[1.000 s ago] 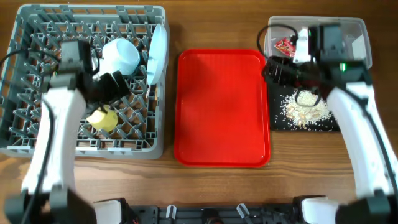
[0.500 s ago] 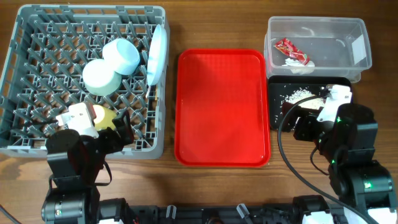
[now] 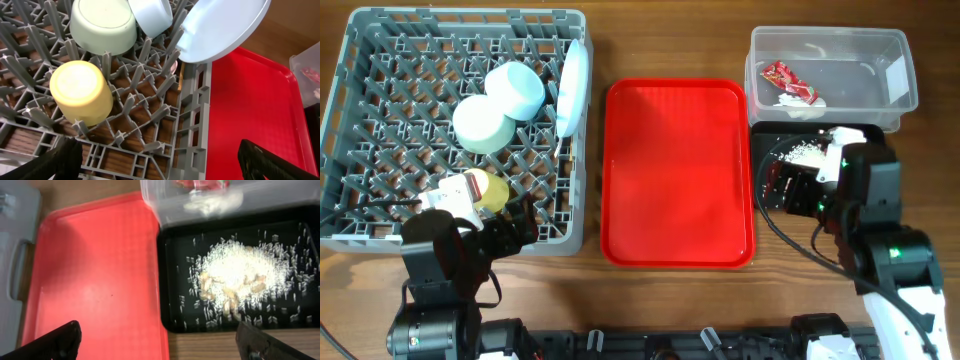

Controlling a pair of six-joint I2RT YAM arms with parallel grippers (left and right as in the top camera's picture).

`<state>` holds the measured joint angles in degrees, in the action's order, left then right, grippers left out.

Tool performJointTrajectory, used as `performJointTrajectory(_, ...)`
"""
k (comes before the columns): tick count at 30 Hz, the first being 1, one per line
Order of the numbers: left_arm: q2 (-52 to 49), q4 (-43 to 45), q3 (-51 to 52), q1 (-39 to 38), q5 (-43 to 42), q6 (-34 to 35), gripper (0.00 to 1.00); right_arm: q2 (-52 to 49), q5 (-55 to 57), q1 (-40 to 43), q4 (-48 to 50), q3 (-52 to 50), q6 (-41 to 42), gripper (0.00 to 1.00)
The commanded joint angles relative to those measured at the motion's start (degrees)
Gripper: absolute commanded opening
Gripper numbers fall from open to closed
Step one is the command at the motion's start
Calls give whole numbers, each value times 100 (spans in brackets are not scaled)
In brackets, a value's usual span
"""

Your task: Sort waste into correct bins and load items into the dishwasher rack

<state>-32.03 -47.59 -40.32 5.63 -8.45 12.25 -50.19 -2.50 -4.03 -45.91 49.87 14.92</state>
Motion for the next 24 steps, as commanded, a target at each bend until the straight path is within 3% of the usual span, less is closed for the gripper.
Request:
performJointTrajectory(1,-4,-4,63,-15,-70,-114,100,868,50,13,1043,-647,-435,100)
performJointTrajectory(6,-4,-4,63,-15,-70,-114,100,2817,-321,13,3469,-2765,-782,100)
performJointTrajectory(11,-4,-4,63,-15,-70,-114,100,4752,-330,15,4476,-4256,-909,100)
performJointTrajectory(16,-4,-4,63,-15,-70,-116,100,5003,-337,35,5619,-4920,-1655,100)
performJointTrajectory(19,-4,-4,63,-15,-70,-114,100,5003,-319,35,5276,-4959,-2535,100)
performJointTrajectory(21,-4,-4,63,-15,-70,-114,100,5003,-249,35,4588,-4959,-2424,100)
performJointTrajectory(24,-4,-4,63,-15,-70,-114,100,5001,-201,50,4605,-4957,-1908,100)
